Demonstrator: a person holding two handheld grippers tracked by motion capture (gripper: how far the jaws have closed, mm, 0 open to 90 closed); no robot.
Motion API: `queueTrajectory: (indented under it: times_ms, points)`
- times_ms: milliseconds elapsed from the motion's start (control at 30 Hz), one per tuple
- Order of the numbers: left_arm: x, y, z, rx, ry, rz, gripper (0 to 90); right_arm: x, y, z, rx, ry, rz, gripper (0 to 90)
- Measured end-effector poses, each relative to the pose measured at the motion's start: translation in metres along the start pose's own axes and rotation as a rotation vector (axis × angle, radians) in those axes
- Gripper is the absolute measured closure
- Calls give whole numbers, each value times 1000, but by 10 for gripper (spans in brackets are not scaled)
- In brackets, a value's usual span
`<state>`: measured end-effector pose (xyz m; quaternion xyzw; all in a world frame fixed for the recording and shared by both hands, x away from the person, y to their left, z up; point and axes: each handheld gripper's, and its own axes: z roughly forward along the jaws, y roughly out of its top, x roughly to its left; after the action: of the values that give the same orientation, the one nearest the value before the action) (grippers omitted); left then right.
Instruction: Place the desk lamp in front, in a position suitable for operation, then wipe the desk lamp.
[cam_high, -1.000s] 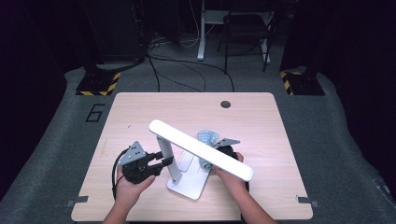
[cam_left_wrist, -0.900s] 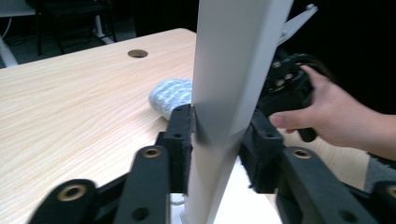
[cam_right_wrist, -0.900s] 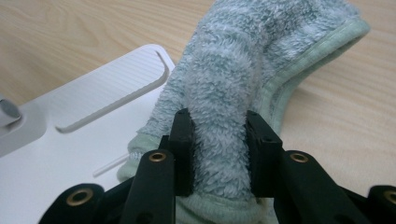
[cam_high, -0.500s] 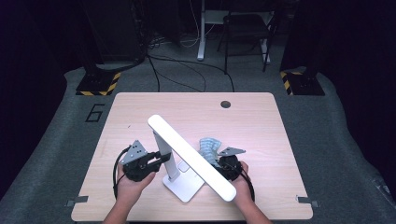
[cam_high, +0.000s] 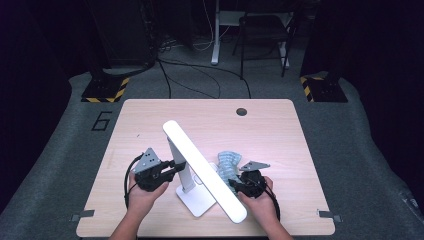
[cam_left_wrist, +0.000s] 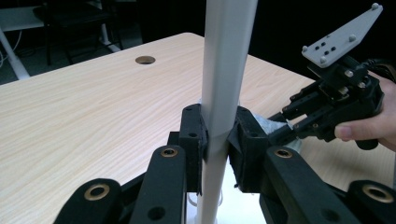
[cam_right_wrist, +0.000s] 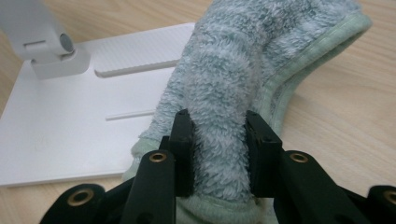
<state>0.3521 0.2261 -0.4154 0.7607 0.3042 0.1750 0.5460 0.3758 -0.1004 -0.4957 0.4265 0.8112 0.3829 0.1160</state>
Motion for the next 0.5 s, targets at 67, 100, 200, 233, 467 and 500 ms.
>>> queueTrajectory:
  times_ms: [67, 100, 200, 233, 467, 500]
  points:
    - [0, -1, 0, -7, -10, -8, 764, -2, 0, -1, -12, 4, 30, 680]
    - [0, -1, 0, -8, -12, -9, 764, -2, 0, -1, -18, 4, 21, 678]
    - [0, -1, 0, -6, -18, -11, 763, 2, 1, -2, -31, 12, 5, 649]
    - [0, -1, 0, -7, -19, -11, 763, 3, 1, -1, -46, 18, -5, 626]
    - [-1, -1, -1, -2, -25, -12, 761, 11, 6, -1, -82, 25, -19, 454]
    - [-1, -2, -1, -6, -31, -18, 761, 11, 8, 0, -84, 26, -13, 439]
